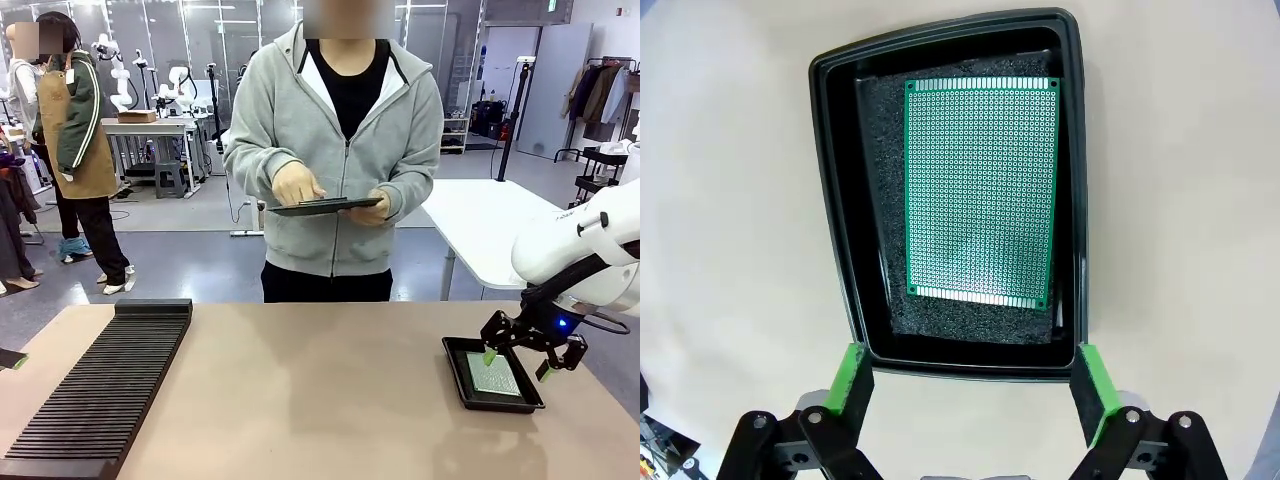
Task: Inspect the PCB.
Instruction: Place the Blank PCB in the ESD tray.
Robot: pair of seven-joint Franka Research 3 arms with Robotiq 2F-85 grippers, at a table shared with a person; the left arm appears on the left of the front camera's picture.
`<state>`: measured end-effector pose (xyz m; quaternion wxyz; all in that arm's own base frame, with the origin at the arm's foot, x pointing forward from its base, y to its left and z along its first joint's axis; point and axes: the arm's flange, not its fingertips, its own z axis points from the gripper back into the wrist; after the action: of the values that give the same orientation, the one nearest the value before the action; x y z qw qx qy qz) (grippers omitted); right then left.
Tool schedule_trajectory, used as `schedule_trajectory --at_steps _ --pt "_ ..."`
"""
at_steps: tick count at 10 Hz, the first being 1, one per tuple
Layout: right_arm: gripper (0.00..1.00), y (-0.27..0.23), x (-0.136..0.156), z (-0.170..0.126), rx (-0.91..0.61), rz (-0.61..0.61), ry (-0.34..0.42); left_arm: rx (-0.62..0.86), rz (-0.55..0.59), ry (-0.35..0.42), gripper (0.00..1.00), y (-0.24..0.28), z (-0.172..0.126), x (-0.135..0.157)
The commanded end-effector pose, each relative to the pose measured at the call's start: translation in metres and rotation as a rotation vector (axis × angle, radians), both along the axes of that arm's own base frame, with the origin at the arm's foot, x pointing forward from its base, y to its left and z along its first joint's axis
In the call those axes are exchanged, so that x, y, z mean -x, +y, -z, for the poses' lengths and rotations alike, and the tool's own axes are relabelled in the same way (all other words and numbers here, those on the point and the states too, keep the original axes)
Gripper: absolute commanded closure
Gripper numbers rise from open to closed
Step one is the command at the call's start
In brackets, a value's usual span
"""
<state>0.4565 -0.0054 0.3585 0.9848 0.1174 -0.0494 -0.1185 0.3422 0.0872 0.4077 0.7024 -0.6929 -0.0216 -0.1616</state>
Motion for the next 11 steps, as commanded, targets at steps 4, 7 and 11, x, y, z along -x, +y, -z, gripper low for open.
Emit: schedule_trajectory --at_steps 4,7,11 --pt "0.00 0.0002 -0.0020 0.0026 -0.003 -0.001 -0.016 -0.013 0.000 0.014 0.00 0.0022 -0.0039 -0.0029" --pt "0.00 0.0002 -0.0020 0.0026 -0.003 -0.001 -0.016 -0.013 0.000 0.014 0.00 0.0022 -0.0039 -0.0029" --pt "0.00 0.0002 -0.0020 0.0026 -0.003 -0.001 -0.016 -0.013 0.000 0.014 0.00 0.0022 -0.0039 -0.0029"
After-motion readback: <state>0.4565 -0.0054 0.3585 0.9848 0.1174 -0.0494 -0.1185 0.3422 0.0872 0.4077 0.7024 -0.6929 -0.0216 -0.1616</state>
